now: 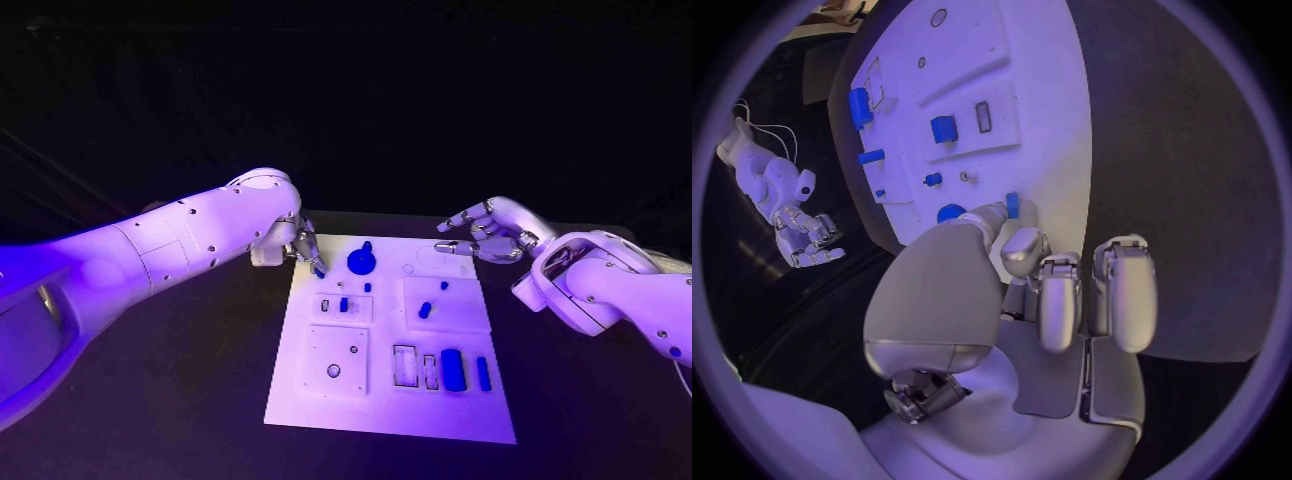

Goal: Assemble the parts on the task board

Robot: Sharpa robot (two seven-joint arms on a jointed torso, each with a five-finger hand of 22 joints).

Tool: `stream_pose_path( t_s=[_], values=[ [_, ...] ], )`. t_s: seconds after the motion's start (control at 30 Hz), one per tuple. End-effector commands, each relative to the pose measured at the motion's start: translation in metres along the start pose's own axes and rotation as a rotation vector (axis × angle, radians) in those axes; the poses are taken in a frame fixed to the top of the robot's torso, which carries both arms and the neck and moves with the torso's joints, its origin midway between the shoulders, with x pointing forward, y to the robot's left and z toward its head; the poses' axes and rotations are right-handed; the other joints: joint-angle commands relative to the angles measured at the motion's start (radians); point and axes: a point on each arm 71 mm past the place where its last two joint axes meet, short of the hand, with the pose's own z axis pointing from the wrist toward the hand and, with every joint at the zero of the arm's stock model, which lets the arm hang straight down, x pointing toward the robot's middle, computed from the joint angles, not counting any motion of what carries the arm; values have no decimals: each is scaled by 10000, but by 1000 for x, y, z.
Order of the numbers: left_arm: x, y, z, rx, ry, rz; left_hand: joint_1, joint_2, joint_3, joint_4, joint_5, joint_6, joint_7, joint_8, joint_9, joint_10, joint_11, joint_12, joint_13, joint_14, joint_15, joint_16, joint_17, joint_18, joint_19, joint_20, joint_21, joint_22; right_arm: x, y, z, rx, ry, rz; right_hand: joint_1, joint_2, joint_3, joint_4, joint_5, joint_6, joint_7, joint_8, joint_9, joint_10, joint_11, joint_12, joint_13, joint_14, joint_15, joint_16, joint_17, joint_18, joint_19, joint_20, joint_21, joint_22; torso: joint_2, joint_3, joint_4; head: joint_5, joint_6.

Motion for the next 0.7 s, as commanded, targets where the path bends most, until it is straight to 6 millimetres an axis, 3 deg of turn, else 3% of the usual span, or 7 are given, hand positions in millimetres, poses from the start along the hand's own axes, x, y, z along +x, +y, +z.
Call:
stream_pose_path(
  t_s=[0.03, 0.07, 0.17, 0.27, 0.47, 0.7],
  values=[
    [-2, -2, -1, 317, -368, -329, -129, -124, 1487, -1336, 220, 84, 18, 95, 50, 77, 4, 26, 37, 1051, 12, 30, 2629, -32, 586, 8, -3, 1531, 2, 1, 0, -95, 139, 0, 14, 89, -38, 23, 36, 45, -35, 45, 10, 495, -25, 50, 1948, 742, -6, -13, 1322, 175, 474, -19, -31, 1621, -7, 2, 12, 13, 9],
    [-3, -2, -1, 369, -482, -406, -247, -221, 1652, -1413, 459, 113, 15, 140, 95, 114, -7, 32, 41, 1051, 8, 30, 2629, -35, 594, -3, 6, 1546, 2, 1, 0, -97, 138, 2, 14, 89, -38, 23, 36, 45, -35, 45, 10, 495, -25, 50, 1948, 742, -6, -13, 1322, 175, 474, -19, -31, 1621, -7, 4, 13, 15, 9],
    [-3, -1, -4, 644, -736, -670, -420, -378, 1883, -1559, 764, 170, -4, 198, 157, 180, -25, 28, 31, 1051, -5, 30, 2629, -46, 615, -25, 38, 1593, 2, 1, 0, -96, 139, 5, 14, 89, -38, 23, 36, 45, -35, 45, 10, 495, -25, 50, 1948, 742, -6, -13, 1322, 175, 474, -19, -31, 1621, -8, 10, 16, 38, 21],
    [-1, -2, -8, 924, -842, -830, -622, -528, 2050, -1685, 1349, 242, -27, 258, 218, 274, -49, 66, 77, 1051, -16, 30, 2629, -69, 655, -51, 105, 1685, 2, 1, 0, -88, 153, 9, 21, 109, -46, 26, 51, 47, -36, 44, 10, 493, -27, 44, 1945, 742, -9, -18, 1315, 176, 472, -21, -35, 1616, -5, 8, 11, 47, 32],
    [5, -1, -15, 1280, -1046, -993, -797, -667, 2178, -1861, 1743, 330, -59, 311, 271, 378, -81, 101, 113, 1051, -34, 30, 2629, -93, 697, -80, 176, 1782, 2, 2, -1, -93, 165, 13, 25, 118, -50, 28, 57, 49, -37, 44, 10, 493, -28, 41, 1943, 742, -10, -20, 1312, 176, 471, -22, -37, 1613, -19, 6, 20, 75, 39],
    [23, 8, -22, 1505, -996, -1234, -901, -745, 2242, -1971, 1973, 405, -83, 326, 280, 419, -104, 58, 55, 1051, -47, 30, 2629, -100, 709, -98, 197, 1813, 1, 2, -2, -101, 159, 13, 25, 118, -50, 28, 57, 49, -37, 44, 10, 493, -28, 41, 1943, 742, -10, -20, 1312, 176, 471, -22, -37, 1613, -16, -1, 13, 87, 56]
  ],
)
